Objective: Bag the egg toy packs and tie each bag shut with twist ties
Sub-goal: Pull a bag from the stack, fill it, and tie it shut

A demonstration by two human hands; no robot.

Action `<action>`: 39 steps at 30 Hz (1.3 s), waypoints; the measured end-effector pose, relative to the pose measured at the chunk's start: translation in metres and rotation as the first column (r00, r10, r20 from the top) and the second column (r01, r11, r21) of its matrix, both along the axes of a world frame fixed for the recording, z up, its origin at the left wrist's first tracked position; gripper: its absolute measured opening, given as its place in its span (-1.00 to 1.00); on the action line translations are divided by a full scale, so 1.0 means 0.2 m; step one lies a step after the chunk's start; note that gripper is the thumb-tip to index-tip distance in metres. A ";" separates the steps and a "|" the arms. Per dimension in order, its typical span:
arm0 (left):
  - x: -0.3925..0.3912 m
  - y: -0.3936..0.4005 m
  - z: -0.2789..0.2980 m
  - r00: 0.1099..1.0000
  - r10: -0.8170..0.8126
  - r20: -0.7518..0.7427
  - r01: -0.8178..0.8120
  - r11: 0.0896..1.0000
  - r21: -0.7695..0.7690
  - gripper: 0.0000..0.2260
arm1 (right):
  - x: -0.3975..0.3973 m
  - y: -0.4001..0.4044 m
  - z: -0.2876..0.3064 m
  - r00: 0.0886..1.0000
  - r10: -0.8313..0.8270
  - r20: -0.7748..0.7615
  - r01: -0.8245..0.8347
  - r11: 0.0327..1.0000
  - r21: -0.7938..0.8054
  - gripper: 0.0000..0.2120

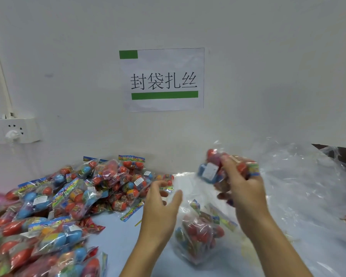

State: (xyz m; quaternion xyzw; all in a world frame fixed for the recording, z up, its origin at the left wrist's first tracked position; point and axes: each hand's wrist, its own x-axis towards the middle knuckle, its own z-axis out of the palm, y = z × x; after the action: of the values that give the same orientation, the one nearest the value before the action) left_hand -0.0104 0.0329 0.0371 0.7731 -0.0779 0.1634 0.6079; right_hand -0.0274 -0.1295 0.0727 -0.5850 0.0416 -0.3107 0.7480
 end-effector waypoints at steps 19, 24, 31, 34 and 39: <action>0.07 0.19 -0.10 0.968 0.191 -0.165 -0.099 0.889 0.447 -0.63 | 0.09 -0.14 -0.11 0.971 -0.183 -0.155 0.177 0.983 -0.054 -0.70; 0.04 0.13 -0.02 0.949 0.222 0.223 -0.285 0.907 0.309 -0.67 | 0.10 -0.13 -0.11 0.976 -0.154 -0.156 0.141 0.986 -0.092 -0.76; -0.13 0.01 0.06 0.922 -0.388 -0.015 0.333 0.772 0.542 -0.37 | 0.08 -0.11 -0.11 0.974 -0.165 -0.154 0.147 0.982 -0.122 -0.79; -0.11 0.02 0.00 0.940 -0.299 -0.161 0.321 0.624 0.712 -0.45 | 0.07 -0.10 -0.10 0.975 -0.159 -0.157 0.141 0.983 -0.121 -0.75; 0.01 0.08 -0.04 0.998 0.053 0.046 -0.069 0.865 0.496 -0.82 | 0.05 -0.07 -0.08 0.983 -0.113 -0.141 0.099 0.989 -0.106 -0.79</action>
State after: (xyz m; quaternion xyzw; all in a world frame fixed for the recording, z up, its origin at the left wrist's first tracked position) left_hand -0.0087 0.0498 0.0281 0.9030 -0.1025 0.1688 0.3816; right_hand -0.0173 -0.1426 0.0575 -0.6396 0.1122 -0.3078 0.6954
